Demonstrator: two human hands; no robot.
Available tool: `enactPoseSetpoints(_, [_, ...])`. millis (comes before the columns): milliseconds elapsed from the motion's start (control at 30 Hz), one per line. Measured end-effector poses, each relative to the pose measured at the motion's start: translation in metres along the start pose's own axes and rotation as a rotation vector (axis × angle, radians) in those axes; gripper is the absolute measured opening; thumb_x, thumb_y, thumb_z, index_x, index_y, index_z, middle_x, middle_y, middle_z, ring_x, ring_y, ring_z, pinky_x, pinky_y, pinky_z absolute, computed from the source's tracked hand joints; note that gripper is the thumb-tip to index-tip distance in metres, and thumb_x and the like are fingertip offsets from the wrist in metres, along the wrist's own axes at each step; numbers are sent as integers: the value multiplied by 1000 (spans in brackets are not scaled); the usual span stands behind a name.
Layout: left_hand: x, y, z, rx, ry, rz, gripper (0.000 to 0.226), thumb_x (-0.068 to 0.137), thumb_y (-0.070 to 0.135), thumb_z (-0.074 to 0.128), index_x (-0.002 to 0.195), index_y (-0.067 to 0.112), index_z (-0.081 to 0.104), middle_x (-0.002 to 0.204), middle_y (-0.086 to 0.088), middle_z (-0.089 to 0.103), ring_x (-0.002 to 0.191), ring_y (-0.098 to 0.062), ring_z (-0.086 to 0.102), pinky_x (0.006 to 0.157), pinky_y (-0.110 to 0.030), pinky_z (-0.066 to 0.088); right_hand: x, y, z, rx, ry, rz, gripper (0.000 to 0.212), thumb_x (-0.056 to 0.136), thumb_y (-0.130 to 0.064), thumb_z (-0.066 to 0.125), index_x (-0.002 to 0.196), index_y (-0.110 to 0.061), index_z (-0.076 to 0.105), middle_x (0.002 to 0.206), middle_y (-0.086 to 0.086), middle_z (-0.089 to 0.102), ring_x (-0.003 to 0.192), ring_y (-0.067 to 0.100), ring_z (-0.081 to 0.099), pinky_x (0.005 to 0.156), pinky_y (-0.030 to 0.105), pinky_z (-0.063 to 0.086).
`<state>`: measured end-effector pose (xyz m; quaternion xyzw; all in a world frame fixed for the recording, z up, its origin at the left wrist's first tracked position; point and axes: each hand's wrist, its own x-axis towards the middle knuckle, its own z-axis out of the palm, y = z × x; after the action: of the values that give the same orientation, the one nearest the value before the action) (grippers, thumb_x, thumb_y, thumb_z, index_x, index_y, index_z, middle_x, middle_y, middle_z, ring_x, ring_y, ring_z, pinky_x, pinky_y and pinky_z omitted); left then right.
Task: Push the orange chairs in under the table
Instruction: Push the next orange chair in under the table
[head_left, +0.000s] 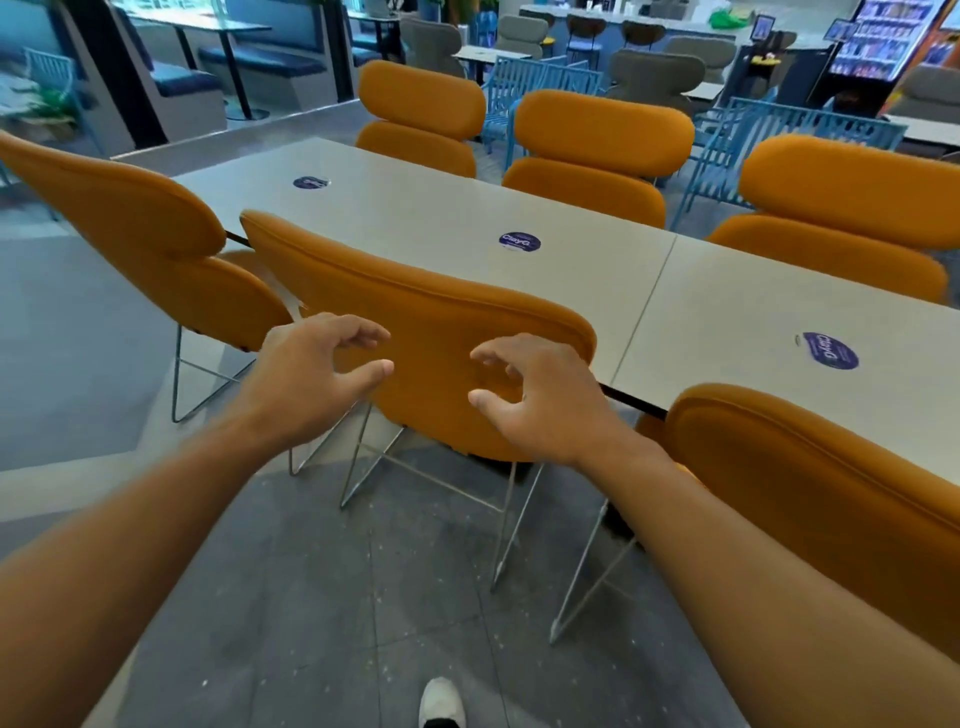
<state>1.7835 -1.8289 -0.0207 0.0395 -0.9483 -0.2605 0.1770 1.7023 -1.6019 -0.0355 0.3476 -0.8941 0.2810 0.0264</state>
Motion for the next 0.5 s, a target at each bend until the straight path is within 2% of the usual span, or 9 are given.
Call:
enactPoseSetpoints(167, [68,-22,-5,36,76,12,35,86,36,68,117,20,66,115,1,67,102,-10,58,85,-26,45,71,16,2,-78,170,0,41,89,-46,66,127,-31,63,128,-7,65,118,16,56,99,35,39])
enactPoseSetpoints(233, [92,-34,-5,77,61,-10,44,84,42,68,123,24,61,123,-2,62,114,-20,55,93,-39,47,96,23,2,-136,170,37,50,87,-54,63,132,-32,59,132,-6,62,121,18,54,101,40,38])
enactPoseSetpoints(300, [120,-50,-3,151,-20,-82,60,78,53,68,133,34,51,135,-7,51,126,-32,43,102,-55,41,122,31,7,-177,109,106,61,85,-63,62,138,-33,54,138,-4,58,125,19,52,104,44,38])
enactPoseSetpoints(333, [129,-56,0,189,-62,-99,69,75,59,69,136,39,45,140,-7,45,131,-35,37,105,-59,36,128,35,9,-200,67,131,67,83,-67,61,140,-34,50,140,-4,57,126,19,52,105,45,38])
enactPoseSetpoints(400, [136,-64,6,270,-123,-101,84,68,66,70,141,44,34,148,-5,35,139,-35,24,109,-60,26,129,42,13,-253,-42,179,77,79,-75,59,143,-35,44,141,-3,54,125,20,52,106,47,39])
enactPoseSetpoints(500, [156,-82,15,319,-175,-81,93,65,69,70,144,46,27,153,-3,28,144,-33,15,113,-59,15,140,52,24,-323,-143,260,84,76,-78,59,146,-36,38,141,-2,52,126,22,49,107,49,35])
